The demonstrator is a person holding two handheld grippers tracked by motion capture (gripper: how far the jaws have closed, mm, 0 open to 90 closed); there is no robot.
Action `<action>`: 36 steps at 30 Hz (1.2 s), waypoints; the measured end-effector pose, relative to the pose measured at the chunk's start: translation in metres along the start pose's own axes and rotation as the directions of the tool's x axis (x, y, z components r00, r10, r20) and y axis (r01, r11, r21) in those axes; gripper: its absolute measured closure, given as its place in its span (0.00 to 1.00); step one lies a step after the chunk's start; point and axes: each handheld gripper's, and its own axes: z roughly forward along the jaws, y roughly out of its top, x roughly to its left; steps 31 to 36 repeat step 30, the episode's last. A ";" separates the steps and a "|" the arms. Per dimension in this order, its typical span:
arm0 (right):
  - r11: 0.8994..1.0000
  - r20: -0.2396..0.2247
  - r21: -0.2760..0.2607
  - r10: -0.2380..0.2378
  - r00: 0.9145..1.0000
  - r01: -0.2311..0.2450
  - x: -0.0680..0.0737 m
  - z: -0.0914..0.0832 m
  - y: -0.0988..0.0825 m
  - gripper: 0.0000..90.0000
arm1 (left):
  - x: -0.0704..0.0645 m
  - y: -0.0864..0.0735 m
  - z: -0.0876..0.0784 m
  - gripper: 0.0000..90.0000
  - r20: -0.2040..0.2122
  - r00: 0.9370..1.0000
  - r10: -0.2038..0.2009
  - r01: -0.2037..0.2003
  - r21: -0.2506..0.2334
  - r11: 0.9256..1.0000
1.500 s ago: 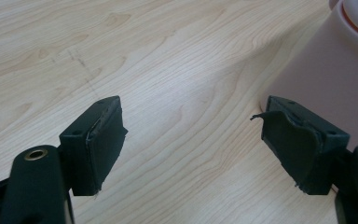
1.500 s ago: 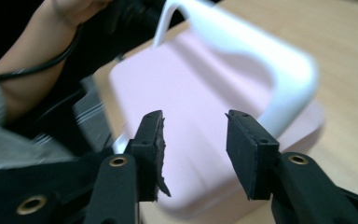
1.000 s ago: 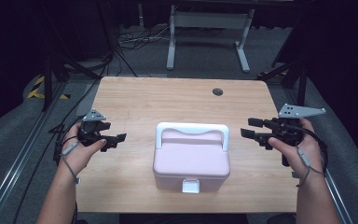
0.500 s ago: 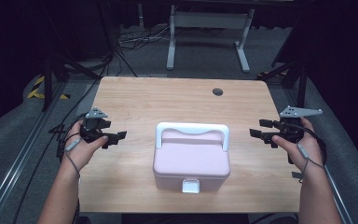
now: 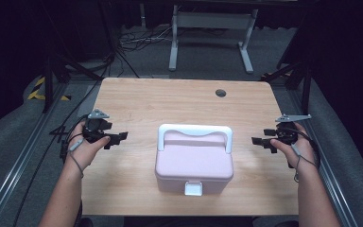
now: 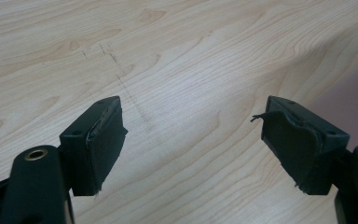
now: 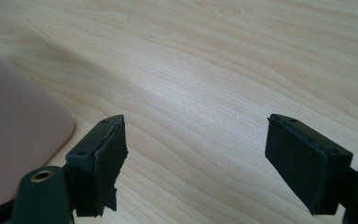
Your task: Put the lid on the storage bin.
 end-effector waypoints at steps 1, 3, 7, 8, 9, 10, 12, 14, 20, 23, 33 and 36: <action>1.000 0.003 0.006 -0.012 1.000 0.012 0.000 0.002 -0.001 0.23 | 0.000 0.000 0.001 0.24 -0.004 1.000 0.002 -0.002 -0.002 1.000; 0.999 0.003 0.011 -0.035 0.999 0.035 0.000 0.006 -0.003 0.23 | 0.001 0.000 0.003 0.24 -0.001 1.000 0.011 -0.011 0.008 1.000; 0.998 -0.004 0.039 -0.048 0.999 0.048 -0.001 0.016 -0.008 0.23 | 0.003 -0.001 0.005 0.24 0.000 1.000 0.020 -0.020 0.016 1.000; 0.998 0.000 0.040 -0.050 0.999 0.050 -0.001 0.019 -0.009 0.23 | 0.004 -0.001 0.006 0.24 0.003 1.000 0.020 -0.020 0.016 1.000; 0.998 0.001 0.037 -0.054 0.999 0.054 -0.002 0.021 -0.010 0.23 | 0.004 -0.002 0.007 0.24 0.003 1.000 0.018 -0.018 0.014 1.000; 0.998 0.003 0.036 -0.051 0.999 0.050 -0.002 0.023 -0.011 0.23 | 0.005 -0.002 0.008 0.24 0.006 1.000 0.020 -0.020 0.014 1.000; 0.998 0.002 0.039 -0.056 0.998 0.056 -0.002 0.027 -0.013 0.23 | 0.005 -0.003 0.010 0.24 0.008 1.000 0.021 -0.021 0.015 1.000; 0.998 -0.002 0.035 -0.053 0.999 0.053 -0.002 0.030 -0.015 0.24 | 0.006 -0.003 0.012 0.24 0.015 1.000 0.024 -0.024 0.020 1.000; 0.998 0.013 0.033 -0.054 0.998 0.054 -0.004 0.037 -0.019 0.24 | 0.005 -0.006 0.019 0.25 0.036 0.999 0.038 -0.039 0.040 0.998; 0.998 0.018 0.033 -0.054 0.998 0.053 -0.004 0.041 -0.021 0.24 | 0.004 -0.006 0.021 0.25 0.037 0.998 0.042 -0.044 0.046 0.998; 0.997 0.034 0.035 -0.071 0.997 0.070 -0.003 0.046 -0.024 0.24 | 0.003 -0.003 0.023 0.25 0.048 0.998 0.047 -0.050 0.049 0.998; 0.997 0.034 0.035 -0.071 0.997 0.070 -0.003 0.046 -0.024 0.24 | 0.003 -0.003 0.023 0.25 0.048 0.998 0.047 -0.050 0.049 0.998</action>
